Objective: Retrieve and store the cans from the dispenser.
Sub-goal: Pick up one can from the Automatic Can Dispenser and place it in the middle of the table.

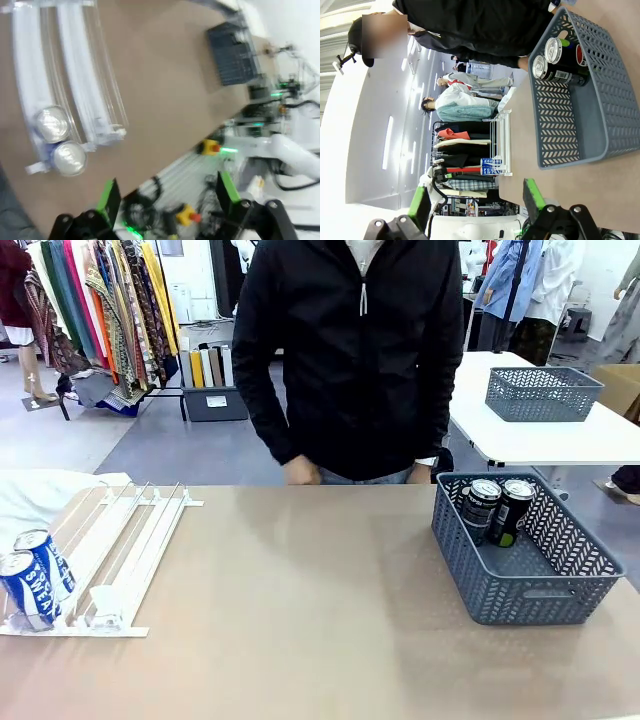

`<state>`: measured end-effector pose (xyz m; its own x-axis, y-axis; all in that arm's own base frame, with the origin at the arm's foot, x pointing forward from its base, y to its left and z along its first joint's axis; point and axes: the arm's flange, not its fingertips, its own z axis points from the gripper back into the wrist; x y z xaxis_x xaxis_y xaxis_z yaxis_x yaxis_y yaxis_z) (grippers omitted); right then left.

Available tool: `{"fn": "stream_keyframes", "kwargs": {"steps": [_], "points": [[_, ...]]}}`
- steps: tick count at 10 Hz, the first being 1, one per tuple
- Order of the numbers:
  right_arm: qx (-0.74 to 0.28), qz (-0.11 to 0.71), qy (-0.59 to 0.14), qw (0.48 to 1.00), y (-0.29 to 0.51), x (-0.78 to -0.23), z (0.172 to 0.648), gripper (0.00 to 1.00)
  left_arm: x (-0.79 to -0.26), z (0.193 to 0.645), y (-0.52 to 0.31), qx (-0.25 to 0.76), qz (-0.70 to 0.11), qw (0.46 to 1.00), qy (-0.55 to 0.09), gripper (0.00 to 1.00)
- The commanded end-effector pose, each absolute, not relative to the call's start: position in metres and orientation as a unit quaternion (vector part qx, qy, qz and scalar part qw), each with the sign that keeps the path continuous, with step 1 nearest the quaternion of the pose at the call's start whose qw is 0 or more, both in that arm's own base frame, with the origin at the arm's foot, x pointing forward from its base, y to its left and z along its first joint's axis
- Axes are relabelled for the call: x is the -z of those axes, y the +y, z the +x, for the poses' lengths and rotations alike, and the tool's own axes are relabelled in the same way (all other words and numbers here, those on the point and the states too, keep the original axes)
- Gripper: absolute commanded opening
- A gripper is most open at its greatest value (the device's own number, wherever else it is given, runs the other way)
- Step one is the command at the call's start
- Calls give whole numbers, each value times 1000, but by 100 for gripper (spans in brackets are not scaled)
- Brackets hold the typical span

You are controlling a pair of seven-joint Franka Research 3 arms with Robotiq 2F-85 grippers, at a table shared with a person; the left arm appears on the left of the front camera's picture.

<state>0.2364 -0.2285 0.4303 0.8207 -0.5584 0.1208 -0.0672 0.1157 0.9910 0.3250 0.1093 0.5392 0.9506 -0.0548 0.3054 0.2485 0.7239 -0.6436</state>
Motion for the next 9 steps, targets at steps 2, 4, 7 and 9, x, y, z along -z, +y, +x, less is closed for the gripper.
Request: {"fn": "stream_keyframes", "kwargs": {"steps": [2,4,7,9], "points": [[161,637,-246,712,-230,-430,233,100,-533,299,60,83,-75,981,-156,100],[161,637,-246,712,-230,-430,233,100,-530,302,42,89,9,985,-148,100],[161,637,-246,712,-230,-430,233,100,-546,302,49,112,-40,978,-173,100],[161,637,-246,712,-230,-430,233,100,-540,303,40,106,-14,980,-168,100]]}}
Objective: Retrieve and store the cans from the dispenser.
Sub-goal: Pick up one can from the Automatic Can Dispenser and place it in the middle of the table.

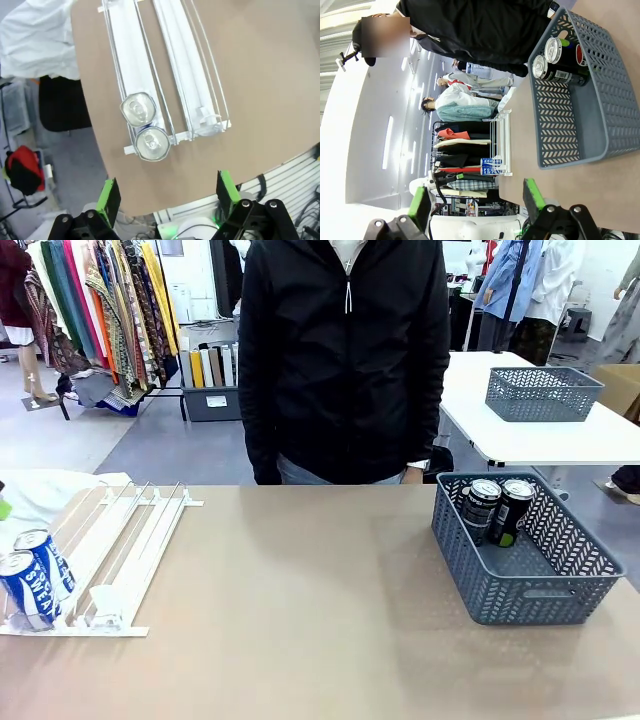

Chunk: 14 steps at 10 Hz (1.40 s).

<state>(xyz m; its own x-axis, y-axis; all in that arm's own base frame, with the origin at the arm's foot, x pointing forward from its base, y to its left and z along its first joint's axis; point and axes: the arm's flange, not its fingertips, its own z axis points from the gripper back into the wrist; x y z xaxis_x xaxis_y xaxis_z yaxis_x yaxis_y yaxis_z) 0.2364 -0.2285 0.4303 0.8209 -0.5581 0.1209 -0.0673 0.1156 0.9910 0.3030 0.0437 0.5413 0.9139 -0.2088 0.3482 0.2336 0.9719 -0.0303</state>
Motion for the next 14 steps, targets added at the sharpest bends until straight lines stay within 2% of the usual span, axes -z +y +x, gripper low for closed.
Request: {"fn": "stream_keyframes", "kwargs": {"steps": [1,4,5,11,14], "points": [[161,637,-246,712,-230,-430,233,100,-520,313,38,106,-40,982,-154,100],[161,637,-246,712,-230,-430,233,100,-484,333,42,77,-63,987,-127,100],[161,637,-246,712,-230,-430,233,100,-470,338,43,47,-38,992,-108,100],[161,637,-246,712,-230,-430,233,100,-403,353,49,13,-23,999,-23,100],[161,637,-246,712,-230,-430,233,100,-388,359,48,19,-23,999,-15,100]]}}
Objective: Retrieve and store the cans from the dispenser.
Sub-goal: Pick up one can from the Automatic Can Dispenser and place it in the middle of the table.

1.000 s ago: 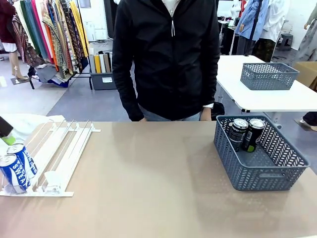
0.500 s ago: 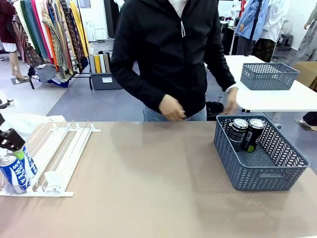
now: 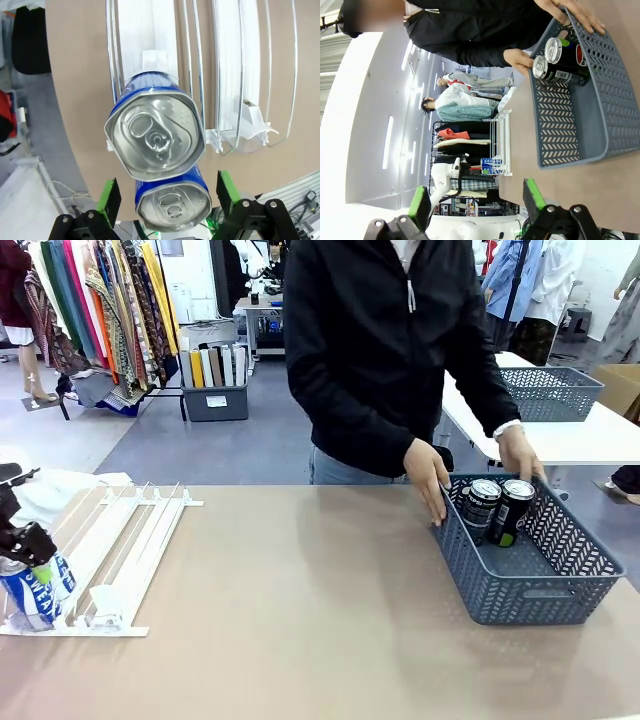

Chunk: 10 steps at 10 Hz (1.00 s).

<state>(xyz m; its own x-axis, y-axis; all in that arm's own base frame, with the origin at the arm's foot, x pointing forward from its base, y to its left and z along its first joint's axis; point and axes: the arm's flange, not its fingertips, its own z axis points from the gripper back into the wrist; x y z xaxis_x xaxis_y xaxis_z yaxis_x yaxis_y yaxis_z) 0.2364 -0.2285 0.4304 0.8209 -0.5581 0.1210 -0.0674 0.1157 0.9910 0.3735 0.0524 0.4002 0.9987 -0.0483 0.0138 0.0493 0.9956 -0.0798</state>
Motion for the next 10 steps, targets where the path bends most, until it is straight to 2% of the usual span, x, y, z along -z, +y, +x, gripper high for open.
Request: {"fn": "stream_keyframes", "kwargs": {"steps": [1,3,4,5,6,10], "points": [[161,637,-246,712,-230,-430,233,100,-385,360,48,20,-21,999,-19,100],[161,637,-246,712,-230,-430,233,100,-385,360,48,23,-21,999,-20,100],[161,637,-246,712,-230,-430,233,100,-386,362,48,23,-18,999,-20,82],[161,637,-246,712,-230,-430,233,100,-385,362,48,27,-16,999,-23,29],[161,637,-246,712,-230,-430,233,100,-384,363,49,27,-19,999,-25,0],[161,637,-246,712,-230,-430,233,100,-382,364,50,26,-20,999,-23,0]]}}
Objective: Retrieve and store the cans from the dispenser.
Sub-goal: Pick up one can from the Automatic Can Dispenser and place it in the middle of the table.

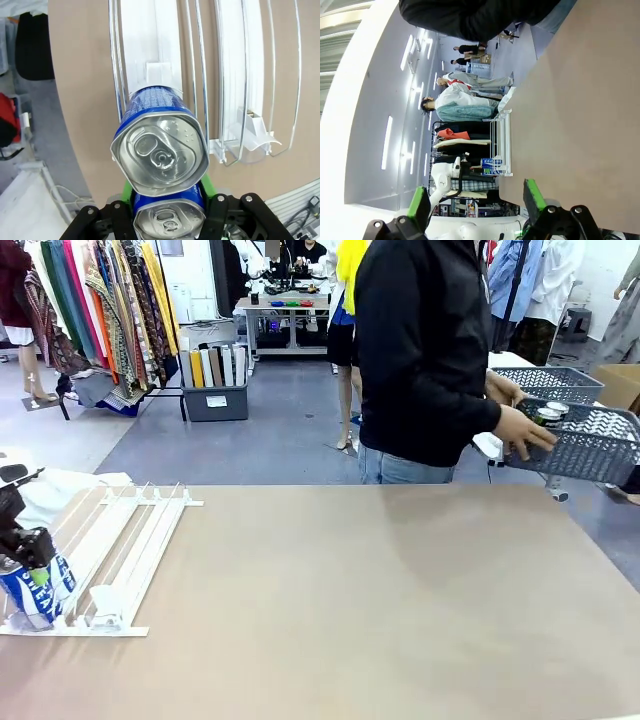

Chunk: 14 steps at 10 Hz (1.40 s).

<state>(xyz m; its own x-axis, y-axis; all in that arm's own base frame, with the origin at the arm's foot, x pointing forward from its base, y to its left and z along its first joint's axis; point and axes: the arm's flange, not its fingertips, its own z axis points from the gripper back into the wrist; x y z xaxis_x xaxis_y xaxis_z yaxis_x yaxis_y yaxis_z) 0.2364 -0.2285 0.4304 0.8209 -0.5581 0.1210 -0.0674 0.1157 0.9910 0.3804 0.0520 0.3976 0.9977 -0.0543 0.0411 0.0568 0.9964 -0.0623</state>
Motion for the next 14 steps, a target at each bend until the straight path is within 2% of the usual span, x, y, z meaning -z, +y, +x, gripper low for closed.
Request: {"fn": "stream_keyframes", "kwargs": {"steps": [1,3,7,10,12,13,14], "points": [[161,637,-246,712,-230,-430,233,100,-382,364,50,25,-20,999,-23,0],[161,637,-246,712,-230,-430,233,100,-405,356,48,30,-19,998,-49,0],[161,637,-246,712,-230,-430,233,100,-521,296,37,35,31,992,-115,0],[161,637,-246,712,-230,-430,233,100,-578,242,32,43,35,975,-214,0],[161,637,-246,712,-230,-430,233,100,-592,224,37,38,-5,964,-265,0],[161,637,-246,712,-230,-430,233,100,-592,236,31,52,29,975,-213,0],[161,637,-246,712,-230,-430,233,100,-592,236,31,52,29,975,-213,0]]}}
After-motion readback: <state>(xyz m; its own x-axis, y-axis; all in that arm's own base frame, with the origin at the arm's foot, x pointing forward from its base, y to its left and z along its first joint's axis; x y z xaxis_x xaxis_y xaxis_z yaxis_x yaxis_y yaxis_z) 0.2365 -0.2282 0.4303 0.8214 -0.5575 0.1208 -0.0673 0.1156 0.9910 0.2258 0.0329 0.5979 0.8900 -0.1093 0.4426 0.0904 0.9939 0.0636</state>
